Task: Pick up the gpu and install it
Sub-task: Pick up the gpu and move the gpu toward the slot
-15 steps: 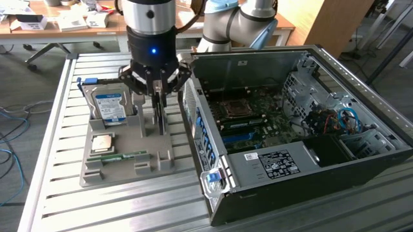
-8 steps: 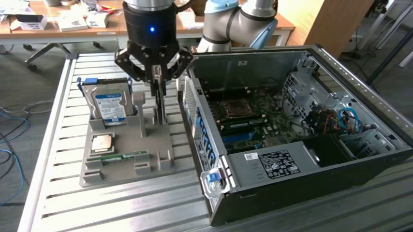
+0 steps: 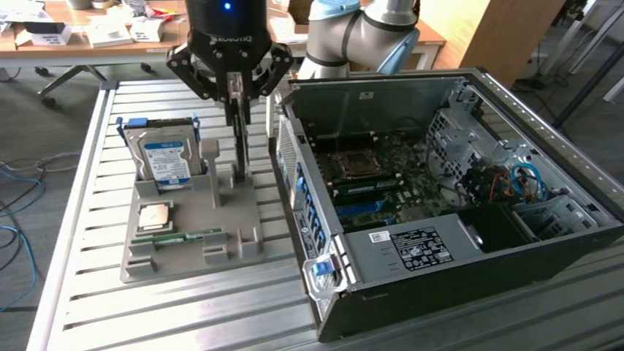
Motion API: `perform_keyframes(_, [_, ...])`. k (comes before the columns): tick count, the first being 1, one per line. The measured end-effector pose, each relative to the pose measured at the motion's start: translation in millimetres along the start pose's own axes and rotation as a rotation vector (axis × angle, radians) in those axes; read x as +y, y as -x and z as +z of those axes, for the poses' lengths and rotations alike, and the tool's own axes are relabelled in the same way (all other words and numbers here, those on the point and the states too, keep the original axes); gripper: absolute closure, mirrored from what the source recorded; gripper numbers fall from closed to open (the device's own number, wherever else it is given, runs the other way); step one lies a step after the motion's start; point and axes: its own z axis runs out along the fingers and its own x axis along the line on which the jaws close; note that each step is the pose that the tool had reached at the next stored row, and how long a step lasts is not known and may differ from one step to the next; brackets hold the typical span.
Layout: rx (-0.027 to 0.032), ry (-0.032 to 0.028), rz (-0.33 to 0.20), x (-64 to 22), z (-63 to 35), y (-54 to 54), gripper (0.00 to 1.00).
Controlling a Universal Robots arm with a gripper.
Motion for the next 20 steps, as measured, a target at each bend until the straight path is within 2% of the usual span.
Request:
perform_keyframes(6, [0.0,0.0,0.0,0.6,-12.5,0.3,0.74])
perform_keyframes(10, [-0.0001,0.0002,0.0,0.6,-14.7,0.3,0.74])
perform_keyframes(11, [0.0001,0.0,0.0,0.8,-14.8,2.8,0.74])
perform_keyframes(13, [0.0005,0.0,0.0,2.1,-14.1,25.2,0.74])
perform_keyframes(20, [0.0006,0.0,0.0,3.3,-13.6,44.8,0.74])
